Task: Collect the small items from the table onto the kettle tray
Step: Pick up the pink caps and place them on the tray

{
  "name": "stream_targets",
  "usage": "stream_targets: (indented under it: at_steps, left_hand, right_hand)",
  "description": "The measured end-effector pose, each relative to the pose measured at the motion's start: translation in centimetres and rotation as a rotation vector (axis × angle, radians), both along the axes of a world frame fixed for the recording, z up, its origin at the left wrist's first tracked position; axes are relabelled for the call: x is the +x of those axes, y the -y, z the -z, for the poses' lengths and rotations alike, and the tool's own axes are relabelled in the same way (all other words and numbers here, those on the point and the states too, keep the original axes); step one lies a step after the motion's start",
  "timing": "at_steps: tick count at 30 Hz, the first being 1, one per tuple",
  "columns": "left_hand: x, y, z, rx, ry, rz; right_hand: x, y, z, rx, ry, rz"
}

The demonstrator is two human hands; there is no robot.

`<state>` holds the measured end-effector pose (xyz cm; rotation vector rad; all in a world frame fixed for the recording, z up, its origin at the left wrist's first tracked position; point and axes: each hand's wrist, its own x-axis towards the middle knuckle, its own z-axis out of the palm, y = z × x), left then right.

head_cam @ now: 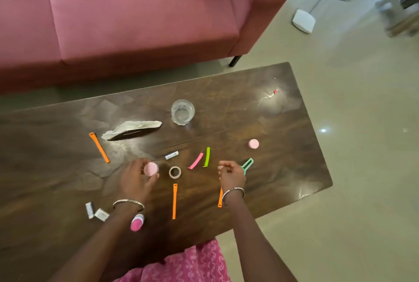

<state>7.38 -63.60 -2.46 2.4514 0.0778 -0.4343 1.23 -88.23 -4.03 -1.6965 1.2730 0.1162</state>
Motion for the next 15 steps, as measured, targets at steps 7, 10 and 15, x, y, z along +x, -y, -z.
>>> stream_targets:
  at_steps: [7, 10, 15]
  left_hand:
    - [-1.8, 6.3, 1.1, -0.016, 0.018, -0.017]
    - [-2.7, 9.4, 1.5, -0.068, 0.005, -0.041]
    - [-3.2, 13.1, 2.2, -0.114, 0.026, -0.026]
  right_hand:
    - [1.1, 11.2, 1.9, -0.261, -0.032, -0.067]
    - [2.1, 13.9, 3.2, -0.319, -0.087, -0.172]
    - [3.5, 16.4, 5.7, -0.325, -0.191, -0.480]
